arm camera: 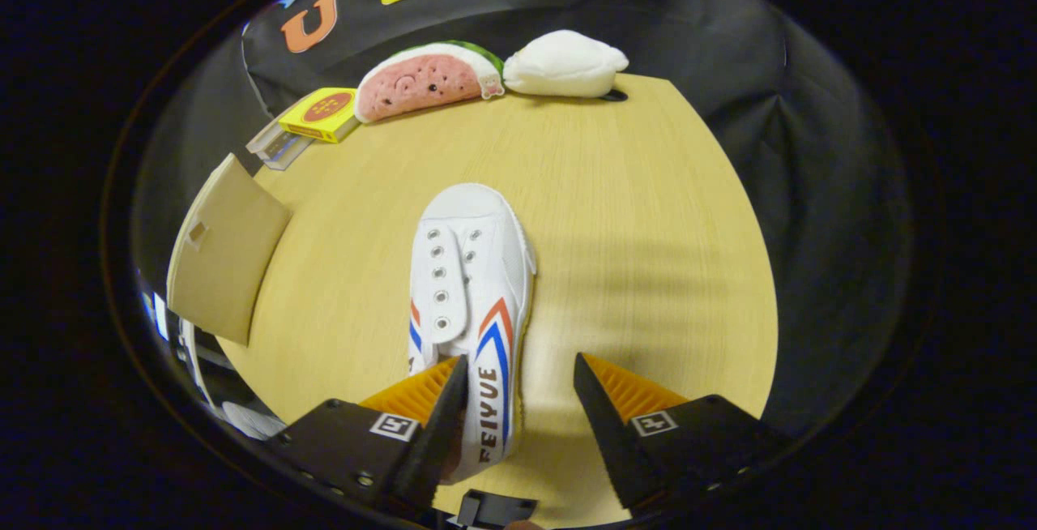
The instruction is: Open the storage box then place both shoes into the box .Put the left shoe in first, then the right shoe, with the right side of both shoes facing outward in a uniform manner.
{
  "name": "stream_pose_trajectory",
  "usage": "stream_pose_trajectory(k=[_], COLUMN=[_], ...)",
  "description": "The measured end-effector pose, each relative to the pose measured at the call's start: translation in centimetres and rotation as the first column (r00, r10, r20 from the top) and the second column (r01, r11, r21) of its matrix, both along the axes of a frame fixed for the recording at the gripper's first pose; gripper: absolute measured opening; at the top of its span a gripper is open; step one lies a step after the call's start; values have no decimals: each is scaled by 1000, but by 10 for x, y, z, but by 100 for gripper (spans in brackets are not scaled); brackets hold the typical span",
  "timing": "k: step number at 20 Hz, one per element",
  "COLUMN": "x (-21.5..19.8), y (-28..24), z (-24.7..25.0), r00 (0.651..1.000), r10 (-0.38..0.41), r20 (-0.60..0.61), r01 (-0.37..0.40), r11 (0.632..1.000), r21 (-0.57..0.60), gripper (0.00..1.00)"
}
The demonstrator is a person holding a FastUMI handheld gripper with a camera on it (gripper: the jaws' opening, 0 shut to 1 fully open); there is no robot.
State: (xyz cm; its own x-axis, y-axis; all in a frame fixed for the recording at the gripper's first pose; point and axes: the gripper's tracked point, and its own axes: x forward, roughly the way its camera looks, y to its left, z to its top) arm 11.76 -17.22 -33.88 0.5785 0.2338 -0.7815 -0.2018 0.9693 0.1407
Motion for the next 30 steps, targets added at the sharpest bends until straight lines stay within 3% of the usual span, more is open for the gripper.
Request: stream_pose_trajectory(k=[2,3,5,6,9,10,11,20,30], x=[2,1,0,2,3,4,3,-14,-55], y=[6,6,8,6,6,3,2,25,132], z=[0,2,2,3,4,1,9,17,108], r00=[999,999,999,999,999,999,999,995,989], r10=[26,35,33,28,14,0,-20,-81,-147], r20=[-20,-24,-38,-37,-48,-36,-40,-66,-3], r01=[-26,-34,-32,-27,-14,-1,20,87,145], r11=[999,999,999,1000,1000,1000,1000,992,965], r21=[22,23,24,14,0,-10,4,94,217], gripper=[65,51,37,36,14,14,1,0,0])
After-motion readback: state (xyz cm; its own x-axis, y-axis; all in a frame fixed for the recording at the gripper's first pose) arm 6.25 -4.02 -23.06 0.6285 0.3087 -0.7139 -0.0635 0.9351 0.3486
